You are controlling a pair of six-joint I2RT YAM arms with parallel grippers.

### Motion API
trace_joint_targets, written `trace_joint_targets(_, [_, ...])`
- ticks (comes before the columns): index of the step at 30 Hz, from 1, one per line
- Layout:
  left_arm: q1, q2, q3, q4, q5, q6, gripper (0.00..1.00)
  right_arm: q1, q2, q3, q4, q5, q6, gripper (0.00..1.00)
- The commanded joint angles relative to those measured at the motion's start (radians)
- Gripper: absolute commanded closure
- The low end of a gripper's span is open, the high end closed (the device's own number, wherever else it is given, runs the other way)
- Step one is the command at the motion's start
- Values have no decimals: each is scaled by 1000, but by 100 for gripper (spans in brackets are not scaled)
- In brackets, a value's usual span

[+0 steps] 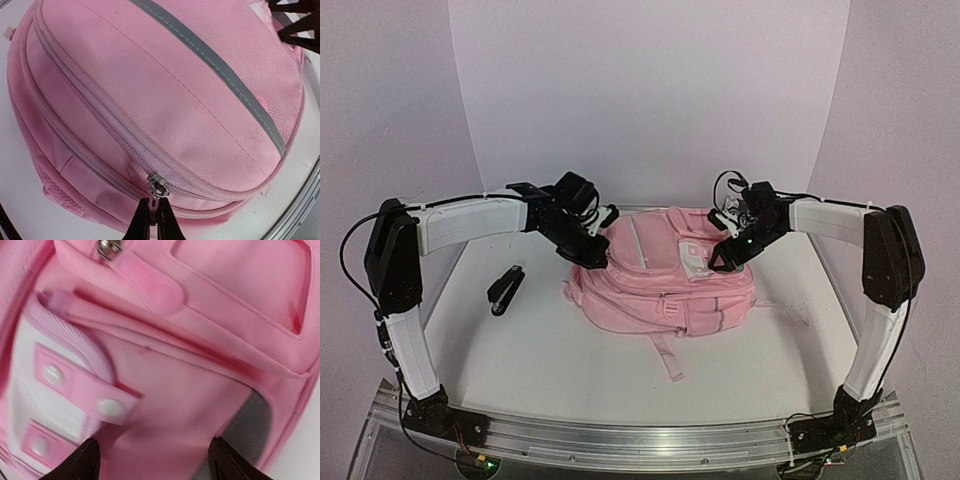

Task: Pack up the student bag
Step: Unzip the student bag at the center of the board.

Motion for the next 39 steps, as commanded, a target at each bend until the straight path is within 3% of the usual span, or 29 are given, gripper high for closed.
trace_joint_targets(1, [13,69,127,-106,-57,59,100,-53,48,-49,-131,163,-75,26])
trace_joint_targets(7, [-146,24,59,-12,39,120,100,-73,116,50,-130,172,-94,26])
trace_joint_targets(14, [-300,168,277,-142,144,108,100,-104,182,244,-156,93,-96,23])
trace_joint_targets(18, [-311,244,361,-144,193,70,100,-140,121,331,-275,-100,-99,20])
trace_joint_targets(23, [-306,223,290,-3,134,23,100,-150,-34,253,-415,-286,-39,20])
trace_joint_targets(30, [-304,278,349,10,106,19,100,-164,-157,85,-548,-543,66,22])
trace_joint_targets(33, [-305,296,371,21,106,28,100,-163,-156,44,-547,-633,112,23])
trace_joint_targets(39, [-304,319,407,39,85,34,100,-139,-71,-8,-548,-670,152,27])
